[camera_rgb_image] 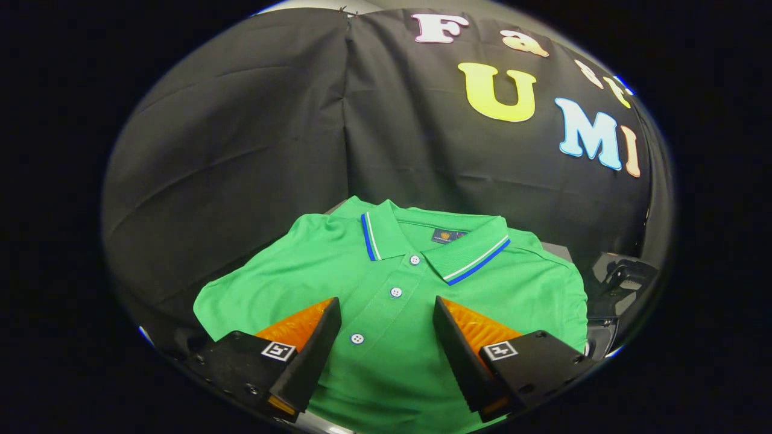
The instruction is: Put the clothes into the washing machine and then close the washing machine lid.
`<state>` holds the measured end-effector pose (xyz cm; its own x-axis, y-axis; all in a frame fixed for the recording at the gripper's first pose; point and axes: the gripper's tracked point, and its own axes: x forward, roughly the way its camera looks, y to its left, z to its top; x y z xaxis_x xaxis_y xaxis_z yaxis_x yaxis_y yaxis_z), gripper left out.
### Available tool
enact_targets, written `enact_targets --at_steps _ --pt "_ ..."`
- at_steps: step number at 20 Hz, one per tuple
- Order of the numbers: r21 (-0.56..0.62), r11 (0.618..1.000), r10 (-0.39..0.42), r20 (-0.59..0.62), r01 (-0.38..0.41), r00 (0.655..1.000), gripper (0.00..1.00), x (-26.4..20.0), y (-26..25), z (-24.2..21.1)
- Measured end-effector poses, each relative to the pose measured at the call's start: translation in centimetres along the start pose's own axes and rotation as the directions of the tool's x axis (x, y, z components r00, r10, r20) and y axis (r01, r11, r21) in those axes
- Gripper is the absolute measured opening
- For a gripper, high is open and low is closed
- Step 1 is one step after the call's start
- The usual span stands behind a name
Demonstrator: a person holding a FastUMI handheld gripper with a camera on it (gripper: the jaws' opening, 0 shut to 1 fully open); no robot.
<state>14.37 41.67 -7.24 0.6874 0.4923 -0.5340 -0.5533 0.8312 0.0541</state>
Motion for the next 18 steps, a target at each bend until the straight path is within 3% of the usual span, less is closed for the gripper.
enact_targets --at_steps 3,6,9,12,13,18 --pt "-0.009 1.000 0.012 -0.018 -0.012 1.000 0.84 0.1 -0.1 0.0" --pt "-0.024 0.999 0.037 -0.049 -0.039 0.998 0.84 0.2 0.2 0.0" --pt "0.018 1.000 0.003 0.004 -0.003 1.000 0.21 0.3 -0.5 0.3" --pt "-0.018 1.000 0.003 -0.005 -0.003 1.000 0.21 0.0 -0.3 0.5" --pt "-0.032 0.999 0.006 -0.002 -0.006 1.000 0.03 0.4 -0.4 0.3" --pt "0.016 0.999 0.039 0.043 -0.039 0.998 0.01 -0.7 -0.3 1.5"
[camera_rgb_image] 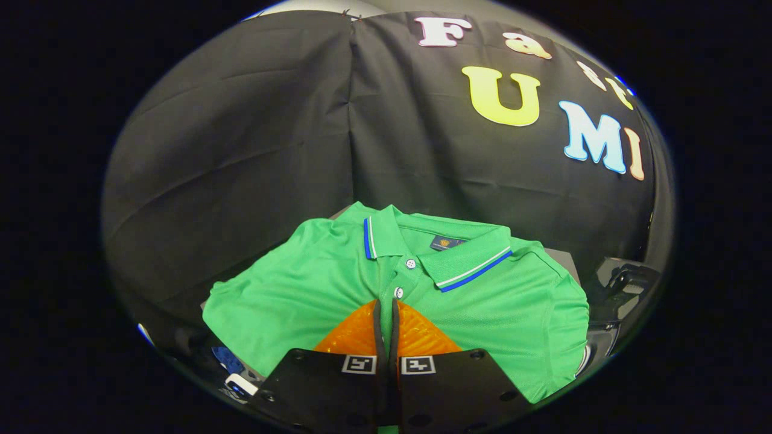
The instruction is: Put the clothes into the washing machine and then close the washing machine lid.
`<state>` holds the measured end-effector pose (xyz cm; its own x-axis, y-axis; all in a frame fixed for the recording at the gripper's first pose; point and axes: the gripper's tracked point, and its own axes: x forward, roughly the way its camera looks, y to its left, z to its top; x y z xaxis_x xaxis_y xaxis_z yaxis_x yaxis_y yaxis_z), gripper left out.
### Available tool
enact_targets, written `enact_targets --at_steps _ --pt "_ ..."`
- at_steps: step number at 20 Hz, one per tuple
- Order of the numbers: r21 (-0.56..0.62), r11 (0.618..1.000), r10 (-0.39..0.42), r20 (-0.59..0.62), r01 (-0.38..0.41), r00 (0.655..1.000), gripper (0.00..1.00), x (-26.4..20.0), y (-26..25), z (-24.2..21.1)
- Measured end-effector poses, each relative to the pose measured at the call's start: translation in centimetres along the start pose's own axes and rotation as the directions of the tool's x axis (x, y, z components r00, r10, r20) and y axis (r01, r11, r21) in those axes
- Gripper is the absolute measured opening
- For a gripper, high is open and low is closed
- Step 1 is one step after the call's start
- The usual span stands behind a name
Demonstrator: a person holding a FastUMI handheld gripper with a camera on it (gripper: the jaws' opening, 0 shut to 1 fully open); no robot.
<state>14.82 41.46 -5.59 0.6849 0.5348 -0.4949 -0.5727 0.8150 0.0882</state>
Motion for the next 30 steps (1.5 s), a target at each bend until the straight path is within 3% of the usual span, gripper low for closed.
enact_targets --at_steps 8,30 --pt "0.026 0.999 0.031 0.104 -0.034 0.994 0.01 -2.7 -1.5 3.1" --pt "0.116 0.986 -0.147 0.258 0.120 0.955 0.01 -11.6 -17.6 6.8"
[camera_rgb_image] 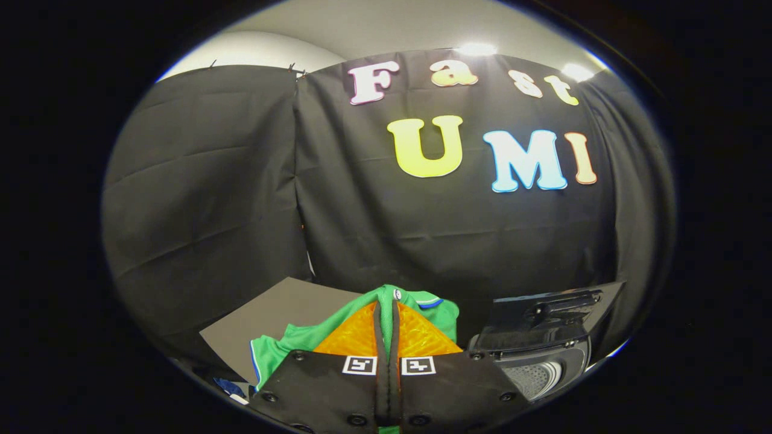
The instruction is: Put the clothes into the washing machine and then close the washing machine lid.
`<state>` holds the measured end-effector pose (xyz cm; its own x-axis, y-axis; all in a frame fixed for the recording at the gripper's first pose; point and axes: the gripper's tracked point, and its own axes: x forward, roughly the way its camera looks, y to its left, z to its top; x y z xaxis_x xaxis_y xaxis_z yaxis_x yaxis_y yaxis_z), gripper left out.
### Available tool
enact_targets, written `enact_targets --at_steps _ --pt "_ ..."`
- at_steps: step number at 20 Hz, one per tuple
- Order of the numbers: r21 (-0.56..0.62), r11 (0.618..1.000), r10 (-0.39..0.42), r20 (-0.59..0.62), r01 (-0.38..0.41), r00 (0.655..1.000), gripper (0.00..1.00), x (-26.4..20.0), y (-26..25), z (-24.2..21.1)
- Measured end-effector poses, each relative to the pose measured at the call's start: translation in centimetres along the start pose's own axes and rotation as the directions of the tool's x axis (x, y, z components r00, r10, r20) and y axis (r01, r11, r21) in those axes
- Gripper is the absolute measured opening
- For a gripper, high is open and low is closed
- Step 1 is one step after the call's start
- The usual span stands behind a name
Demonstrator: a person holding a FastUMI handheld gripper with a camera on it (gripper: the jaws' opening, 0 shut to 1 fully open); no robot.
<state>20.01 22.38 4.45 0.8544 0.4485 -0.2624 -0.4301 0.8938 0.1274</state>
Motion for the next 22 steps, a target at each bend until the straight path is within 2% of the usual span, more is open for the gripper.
enact_targets --at_steps 22 --pt "0.060 0.978 -0.203 0.000 0.202 0.979 0.01 -5.6 -18.3 -2.2"
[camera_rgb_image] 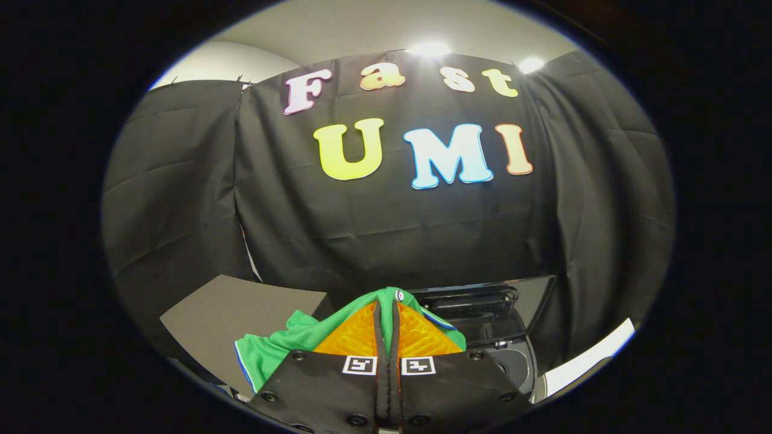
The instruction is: Put the clothes into the washing machine and then close the washing machine lid.
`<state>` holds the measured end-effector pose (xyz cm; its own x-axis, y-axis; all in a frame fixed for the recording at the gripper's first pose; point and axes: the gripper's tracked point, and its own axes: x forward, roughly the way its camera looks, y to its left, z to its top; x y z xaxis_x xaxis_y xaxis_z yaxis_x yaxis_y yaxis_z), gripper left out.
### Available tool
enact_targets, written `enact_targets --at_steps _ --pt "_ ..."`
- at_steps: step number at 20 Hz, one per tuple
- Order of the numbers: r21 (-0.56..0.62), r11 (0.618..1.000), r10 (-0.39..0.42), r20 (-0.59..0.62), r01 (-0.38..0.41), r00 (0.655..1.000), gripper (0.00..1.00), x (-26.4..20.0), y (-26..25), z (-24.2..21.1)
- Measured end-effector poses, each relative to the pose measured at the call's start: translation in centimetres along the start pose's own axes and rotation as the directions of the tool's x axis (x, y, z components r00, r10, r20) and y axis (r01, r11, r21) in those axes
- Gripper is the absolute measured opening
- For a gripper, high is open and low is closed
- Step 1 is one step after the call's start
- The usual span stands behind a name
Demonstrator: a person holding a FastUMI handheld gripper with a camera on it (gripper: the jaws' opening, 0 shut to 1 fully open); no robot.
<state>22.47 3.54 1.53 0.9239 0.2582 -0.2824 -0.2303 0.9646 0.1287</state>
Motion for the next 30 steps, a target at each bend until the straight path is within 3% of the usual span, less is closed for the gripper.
enact_targets --at_steps 6,18,30 --pt "-0.008 1.000 -0.029 0.006 0.029 1.000 0.01 0.0 -3.9 -0.9" --pt "-0.033 0.999 -0.043 -0.095 0.040 0.995 0.01 3.3 -9.4 -7.9" --pt "-0.061 0.997 -0.059 -0.219 0.047 0.974 0.02 5.7 -11.0 -15.5"
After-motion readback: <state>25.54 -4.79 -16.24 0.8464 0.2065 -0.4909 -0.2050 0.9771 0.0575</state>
